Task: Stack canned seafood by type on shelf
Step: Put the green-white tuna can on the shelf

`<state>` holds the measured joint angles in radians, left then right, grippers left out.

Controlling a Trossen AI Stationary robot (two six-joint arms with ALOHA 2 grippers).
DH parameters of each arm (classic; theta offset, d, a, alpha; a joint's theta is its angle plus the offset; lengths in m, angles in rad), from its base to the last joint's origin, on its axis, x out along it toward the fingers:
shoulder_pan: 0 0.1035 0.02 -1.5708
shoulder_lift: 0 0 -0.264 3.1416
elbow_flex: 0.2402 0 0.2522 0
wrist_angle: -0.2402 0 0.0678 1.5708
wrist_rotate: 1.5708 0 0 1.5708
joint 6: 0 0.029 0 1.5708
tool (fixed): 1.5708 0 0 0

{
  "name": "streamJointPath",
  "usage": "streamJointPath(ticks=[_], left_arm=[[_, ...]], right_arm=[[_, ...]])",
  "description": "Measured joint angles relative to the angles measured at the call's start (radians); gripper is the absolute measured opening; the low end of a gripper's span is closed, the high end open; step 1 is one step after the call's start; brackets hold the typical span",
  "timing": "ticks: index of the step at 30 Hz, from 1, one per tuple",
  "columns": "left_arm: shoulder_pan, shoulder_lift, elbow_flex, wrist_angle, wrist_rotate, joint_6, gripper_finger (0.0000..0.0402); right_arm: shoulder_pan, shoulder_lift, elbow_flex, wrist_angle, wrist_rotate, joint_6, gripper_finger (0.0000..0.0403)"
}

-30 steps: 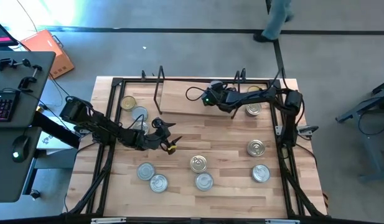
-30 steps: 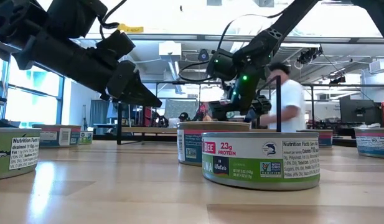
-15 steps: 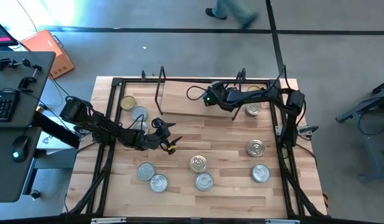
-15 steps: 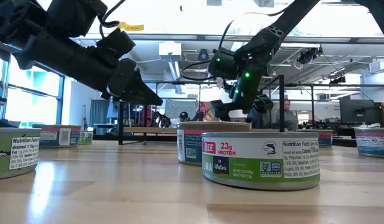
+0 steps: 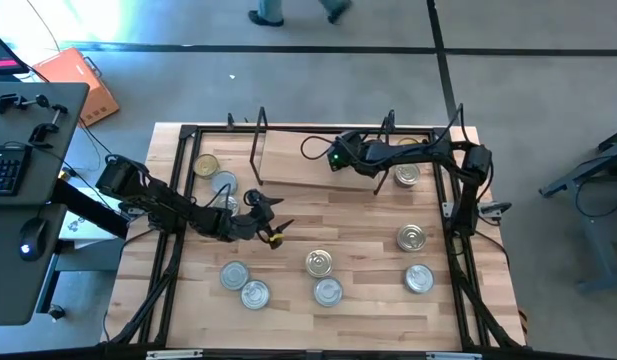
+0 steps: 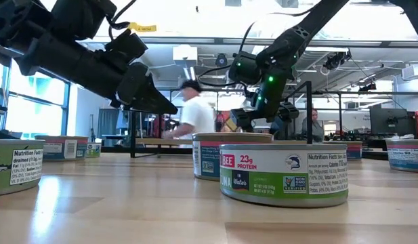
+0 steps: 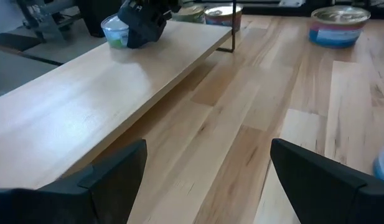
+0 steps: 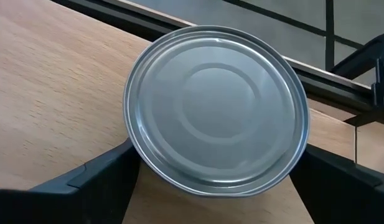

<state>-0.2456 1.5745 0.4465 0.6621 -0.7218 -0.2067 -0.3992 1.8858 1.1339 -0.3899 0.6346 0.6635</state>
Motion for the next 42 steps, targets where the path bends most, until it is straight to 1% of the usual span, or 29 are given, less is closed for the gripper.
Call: streamJointPath(ticks=[3,5,7,9,13,17,21,23,27,31,36,42], left_arm=[[0.035,-0.006,0.000,0.066,0.071,0.060,0.0335],[0.083,-0.016,0.013,0.097,0.131,0.102,0.0335],[0.147,-0.020,0.047,0.089,0.195,0.140,0.0335],[0.222,-0.020,0.092,0.057,0.283,0.168,0.0335],[0.365,-0.009,0.212,-0.049,0.493,0.195,0.0335],[0.481,-0.002,0.329,-0.168,0.598,0.228,0.0335],[0.589,0.029,0.425,-0.277,0.761,0.227,0.0335],[0.626,0.063,0.459,-0.295,0.822,0.227,0.0335],[0.674,0.121,0.498,-0.303,0.883,0.228,0.0335],[0.696,0.165,0.527,-0.309,0.894,0.226,0.0335],[0.721,0.214,0.565,-0.328,0.929,0.210,0.0335],[0.748,0.306,0.622,-0.380,0.950,0.177,0.0335]], right_arm=[[0.001,0.000,0.000,0.001,-0.020,-0.041,0.0372],[0.000,0.000,0.000,0.002,-0.027,-0.064,0.0372],[0.001,0.000,0.000,0.003,-0.031,-0.094,0.0372],[0.002,0.000,0.000,0.003,-0.039,-0.123,0.0372],[0.011,0.000,0.000,0.009,-0.050,-0.190,0.0372],[0.016,0.000,0.000,0.012,-0.066,-0.220,0.0372],[0.018,0.000,0.000,0.024,-0.093,-0.263,0.0372],[0.025,0.000,-0.001,0.041,-0.097,-0.292,0.0372],[0.039,0.002,-0.002,0.090,-0.140,-0.333,0.0372],[0.039,0.002,-0.002,0.124,-0.192,-0.363,0.0372],[0.040,0.002,-0.002,0.149,-0.227,-0.403,0.0372],[0.052,0.003,-0.002,0.191,-0.265,-0.445,0.0372]])
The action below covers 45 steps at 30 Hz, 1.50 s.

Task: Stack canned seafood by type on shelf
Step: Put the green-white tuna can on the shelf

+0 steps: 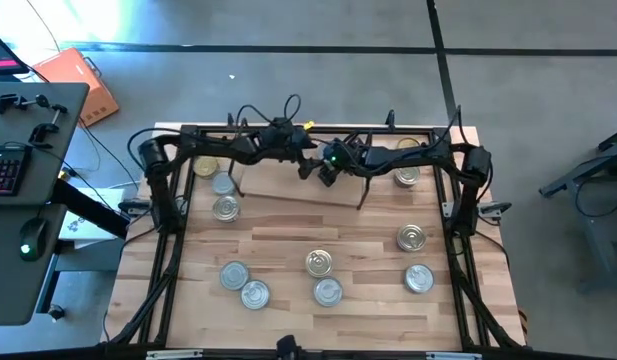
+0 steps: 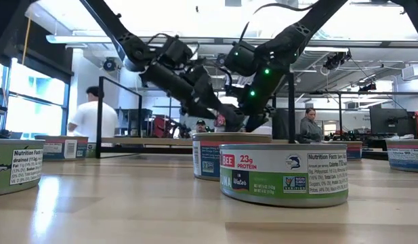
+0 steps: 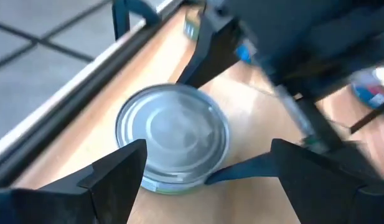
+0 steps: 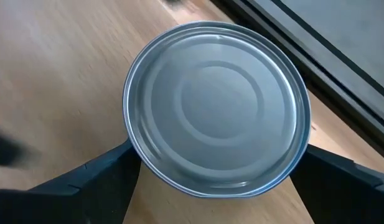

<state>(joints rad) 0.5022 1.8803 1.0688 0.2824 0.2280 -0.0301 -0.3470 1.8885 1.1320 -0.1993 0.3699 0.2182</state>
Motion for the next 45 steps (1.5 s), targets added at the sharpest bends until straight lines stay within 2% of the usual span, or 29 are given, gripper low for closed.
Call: streamJointPath(ticks=[7,13,26,34,39,45], left_arm=[[0.022,0.072,0.053,-0.037,0.006,-0.025,0.0335],[0.023,0.074,0.053,-0.054,0.006,-0.022,0.0335],[0.023,0.075,0.051,-0.069,-0.003,-0.014,0.0335],[0.021,0.076,0.043,-0.068,-0.026,-0.008,0.0335],[0.019,0.076,0.042,-0.069,-0.027,0.008,0.0335],[0.016,0.076,0.041,-0.073,-0.046,0.027,0.0335]], right_arm=[[0.002,0.000,0.000,0.008,-0.012,-0.009,0.0371],[0.001,0.000,0.000,0.009,-0.021,0.006,0.0371],[-0.012,-0.044,-0.004,-0.037,-0.110,0.092,0.0371],[-0.012,-0.045,-0.004,-0.027,-0.090,0.121,0.0371],[-0.012,-0.045,-0.004,-0.001,-0.086,0.037,0.0371],[-0.013,-0.045,-0.006,0.028,-0.157,-0.085,0.0371]])
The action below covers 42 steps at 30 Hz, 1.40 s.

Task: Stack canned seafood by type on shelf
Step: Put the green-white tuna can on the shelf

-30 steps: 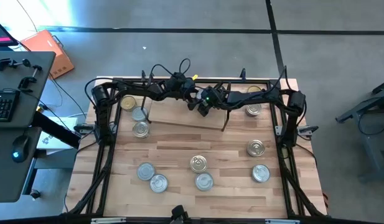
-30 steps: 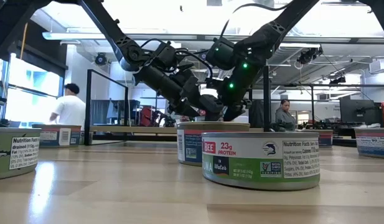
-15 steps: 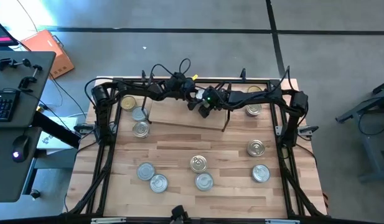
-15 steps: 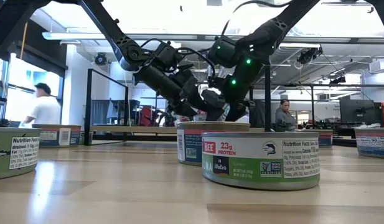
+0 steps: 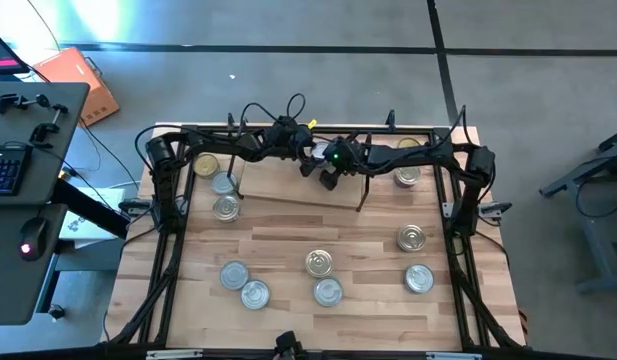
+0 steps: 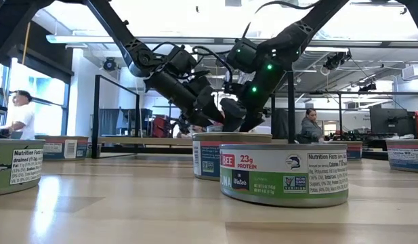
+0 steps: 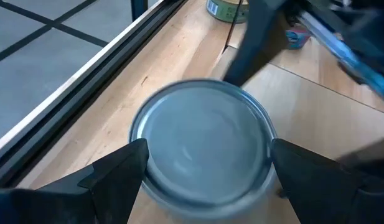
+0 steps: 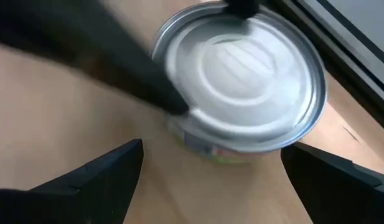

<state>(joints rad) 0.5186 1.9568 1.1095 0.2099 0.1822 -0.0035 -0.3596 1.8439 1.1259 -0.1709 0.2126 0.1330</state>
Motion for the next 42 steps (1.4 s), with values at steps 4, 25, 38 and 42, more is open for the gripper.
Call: streamJointPath(ticks=[4,25,38,42], left_arm=[[0.000,0.000,0.000,0.002,-0.009,0.008,0.0335],[-0.017,0.001,0.000,-0.001,-0.003,0.016,0.0335],[-0.091,0.004,-0.002,0.045,-0.089,0.041,0.0335],[-0.112,0.010,-0.003,0.071,-0.112,0.042,0.0335]], right_arm=[[0.004,0.000,0.000,0.019,-0.060,-0.050,0.0371],[0.068,-0.105,0.007,-0.011,-0.092,-0.096,0.0371],[0.170,-0.293,0.007,0.019,-0.046,-0.115,0.0371],[0.198,-0.358,0.007,0.016,0.011,-0.115,0.0371]])
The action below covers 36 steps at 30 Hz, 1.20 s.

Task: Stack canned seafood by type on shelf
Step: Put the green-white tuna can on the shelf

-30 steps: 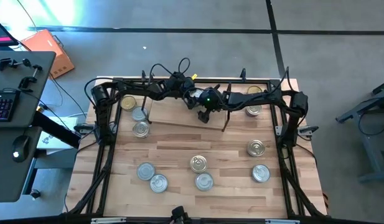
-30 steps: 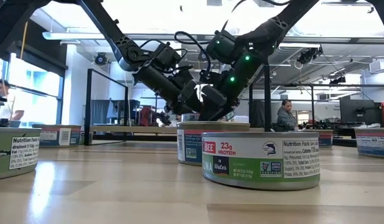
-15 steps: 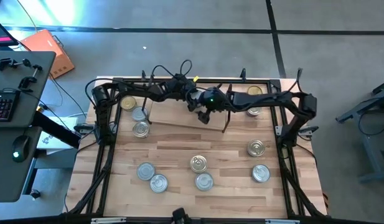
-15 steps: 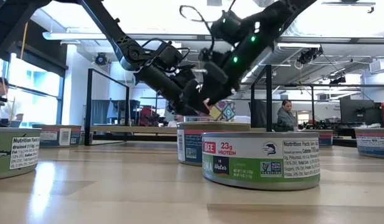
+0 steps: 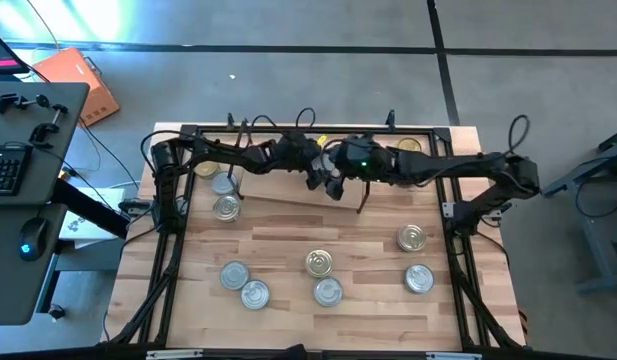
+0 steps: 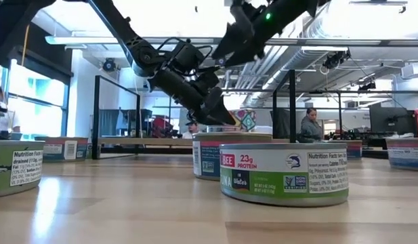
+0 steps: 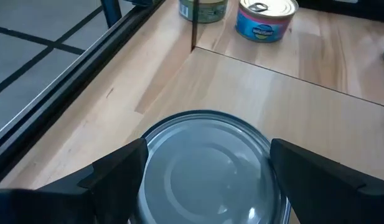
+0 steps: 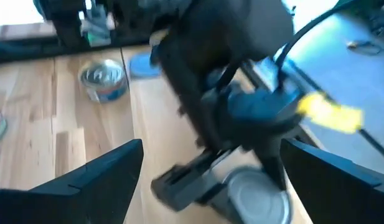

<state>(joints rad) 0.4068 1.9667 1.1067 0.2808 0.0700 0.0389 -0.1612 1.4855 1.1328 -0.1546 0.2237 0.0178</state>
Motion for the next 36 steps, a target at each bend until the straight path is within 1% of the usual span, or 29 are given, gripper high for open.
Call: streamJointPath(ticks=[6,10,13,16,18,20,23,25,27,30,36], left_arm=[[-0.006,0.004,0.001,0.008,-0.027,0.006,0.0335],[-0.007,-0.040,-0.002,-0.051,-0.035,0.016,0.0335],[-0.021,-0.108,-0.003,-0.095,-0.039,0.033,0.0335],[-0.041,-0.199,0.001,-0.177,-0.045,0.064,0.0335],[-0.052,-0.259,-0.001,-0.269,-0.075,0.080,0.0335],[-0.065,-0.325,-0.001,-0.347,-0.134,0.094,0.0335],[-0.080,-0.434,0.001,-0.454,-0.257,0.103,0.0335],[-0.090,-0.497,0.001,-0.529,-0.333,0.104,0.0335],[-0.098,-0.549,0.000,-0.610,-0.386,0.103,0.0335],[-0.109,-0.618,-0.001,-0.698,-0.437,0.079,0.0335],[-0.121,-0.722,-0.121,-0.690,-0.483,0.026,0.0335]], right_arm=[[0.024,-0.041,0.000,-0.039,0.081,0.002,0.0371],[0.026,-0.031,-0.001,-0.086,0.124,0.009,0.0371],[0.026,-0.012,-0.001,-0.125,0.168,0.030,0.0371],[0.026,0.006,-0.001,-0.136,0.187,0.032,0.0371],[0.026,0.022,-0.001,-0.127,0.187,0.034,0.0369],[0.017,0.039,-0.001,-0.113,0.186,0.034,0.0360],[-0.014,0.080,0.008,-0.087,0.159,0.056,0.0334],[-0.048,0.123,0.037,-0.090,0.124,0.075,0.0308],[-0.076,0.174,0.074,-0.096,0.086,0.079,0.0278],[-0.108,0.256,0.143,-0.146,0.053,0.079,0.0229],[-0.130,0.408,0.271,-0.292,0.050,0.079,0.0137]])
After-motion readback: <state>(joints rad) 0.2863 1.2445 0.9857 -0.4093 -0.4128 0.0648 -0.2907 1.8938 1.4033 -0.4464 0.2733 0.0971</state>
